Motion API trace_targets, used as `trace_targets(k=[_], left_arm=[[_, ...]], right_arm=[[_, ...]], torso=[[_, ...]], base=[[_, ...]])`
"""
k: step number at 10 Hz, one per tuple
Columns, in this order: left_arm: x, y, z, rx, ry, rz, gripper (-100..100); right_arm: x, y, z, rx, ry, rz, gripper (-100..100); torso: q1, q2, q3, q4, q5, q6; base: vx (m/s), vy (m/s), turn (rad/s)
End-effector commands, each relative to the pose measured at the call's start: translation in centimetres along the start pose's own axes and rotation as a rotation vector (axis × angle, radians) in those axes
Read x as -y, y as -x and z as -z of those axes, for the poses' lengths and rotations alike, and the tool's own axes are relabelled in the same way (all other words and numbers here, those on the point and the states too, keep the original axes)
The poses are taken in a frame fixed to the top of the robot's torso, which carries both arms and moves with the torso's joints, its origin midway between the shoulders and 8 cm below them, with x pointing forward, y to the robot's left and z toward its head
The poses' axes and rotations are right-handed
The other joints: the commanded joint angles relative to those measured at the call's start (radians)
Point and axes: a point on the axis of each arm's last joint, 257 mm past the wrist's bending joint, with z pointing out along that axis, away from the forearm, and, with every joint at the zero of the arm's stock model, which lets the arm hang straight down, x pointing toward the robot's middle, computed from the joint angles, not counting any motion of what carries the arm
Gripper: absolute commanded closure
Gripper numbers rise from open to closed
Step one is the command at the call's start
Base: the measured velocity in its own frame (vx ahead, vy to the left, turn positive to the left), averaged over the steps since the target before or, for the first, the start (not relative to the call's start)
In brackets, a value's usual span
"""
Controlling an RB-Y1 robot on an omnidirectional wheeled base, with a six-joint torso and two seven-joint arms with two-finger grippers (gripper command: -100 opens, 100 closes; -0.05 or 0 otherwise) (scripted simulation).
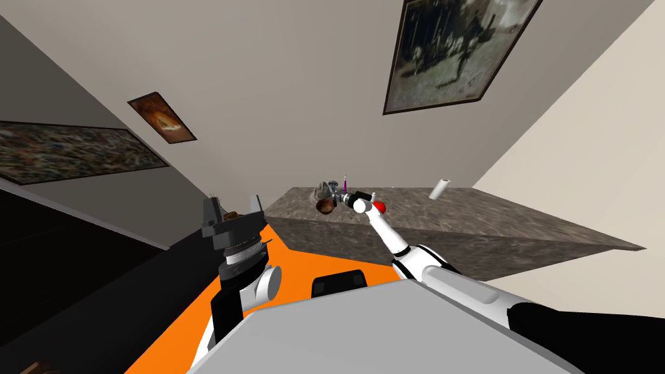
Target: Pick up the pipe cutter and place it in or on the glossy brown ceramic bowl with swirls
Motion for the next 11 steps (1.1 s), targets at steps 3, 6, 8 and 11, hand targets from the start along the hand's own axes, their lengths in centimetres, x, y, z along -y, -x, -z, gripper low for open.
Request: trace_targets(k=[3,6,8,11], left_arm=[[0.0,0.0,0.0,0.000,0.000,0.000,0],[0.0,0.0,0.0,0.000,0.000,0.000,0],[0.0,0.0,0.0,0.000,0.000,0.000,0],[0.0,0.0,0.0,0.000,0.000,0.000,0]], right_arm=[[0.0,0.0,0.0,0.002,-0.001,0.000,-100],[0.0,0.0,0.0,0.002,-0.001,0.000,-100],[-0.3,-1.9,0.4,-0.005,-0.017,0.002,-100],[-0.7,-4.5,1.0,-0.012,-0.038,0.006,-100]], torso=[[-0.004,0.000,0.000,0.000,-0.001,0.000],[-0.005,-0.001,0.000,0.000,-0.001,0.000],[-0.005,-0.001,0.000,0.000,-0.001,0.000],[0.000,0.000,0.000,0.000,0.000,0.000]], base=[[-0.003,0.013,-0.005],[0.000,0.000,0.000],[-0.007,0.021,-0.061],[-0.006,0.069,-0.091]])
